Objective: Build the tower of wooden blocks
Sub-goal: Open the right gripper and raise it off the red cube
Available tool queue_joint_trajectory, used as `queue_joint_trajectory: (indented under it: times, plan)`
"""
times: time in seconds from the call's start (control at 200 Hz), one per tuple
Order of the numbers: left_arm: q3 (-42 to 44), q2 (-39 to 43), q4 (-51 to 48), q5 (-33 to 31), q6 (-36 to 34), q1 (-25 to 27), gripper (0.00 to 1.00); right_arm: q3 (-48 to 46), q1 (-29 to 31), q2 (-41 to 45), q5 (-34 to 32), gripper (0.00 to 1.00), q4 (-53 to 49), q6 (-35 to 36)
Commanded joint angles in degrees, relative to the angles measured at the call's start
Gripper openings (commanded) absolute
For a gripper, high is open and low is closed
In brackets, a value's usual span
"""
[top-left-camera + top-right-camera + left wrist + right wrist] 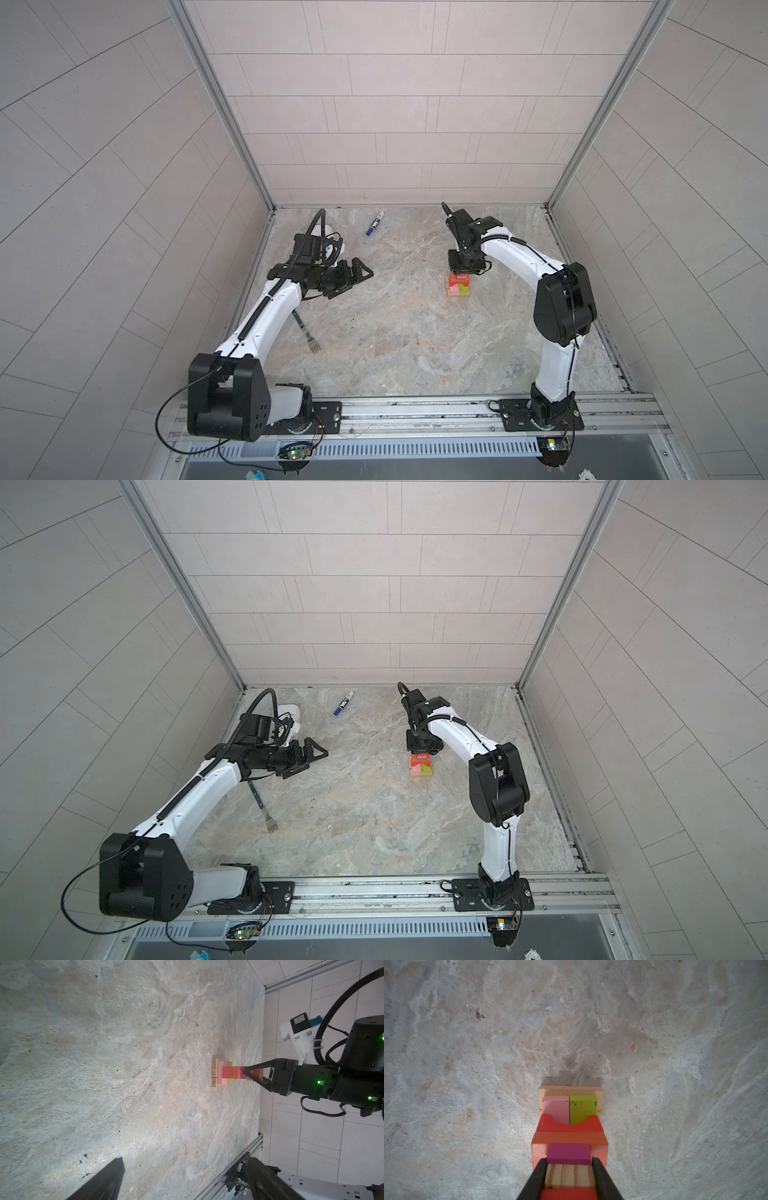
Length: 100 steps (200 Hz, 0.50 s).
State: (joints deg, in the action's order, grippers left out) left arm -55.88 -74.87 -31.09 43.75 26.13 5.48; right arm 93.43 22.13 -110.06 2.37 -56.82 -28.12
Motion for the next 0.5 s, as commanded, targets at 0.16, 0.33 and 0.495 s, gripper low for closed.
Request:
queue_joint_trajectory:
  times: [0.16, 0.33, 0.495]
  plan:
    - [0.5, 0.95, 0.42, 0.73, 0.32, -0.37, 0.98, 1.23, 0.36, -1.02, -1.38, 0.33, -0.95, -0.38]
    - [0.59, 0.95, 0.42, 0.75, 0.32, -0.5, 0.98, 1.23, 0.28, -1.08, -1.4, 0.32, -0.98, -0.27]
    - [0.58, 0.95, 0.46, 0.72, 0.33, -0.51, 0.98, 1.21, 0.28, -1.01, -1.27, 0.32, -0.93, -0.29]
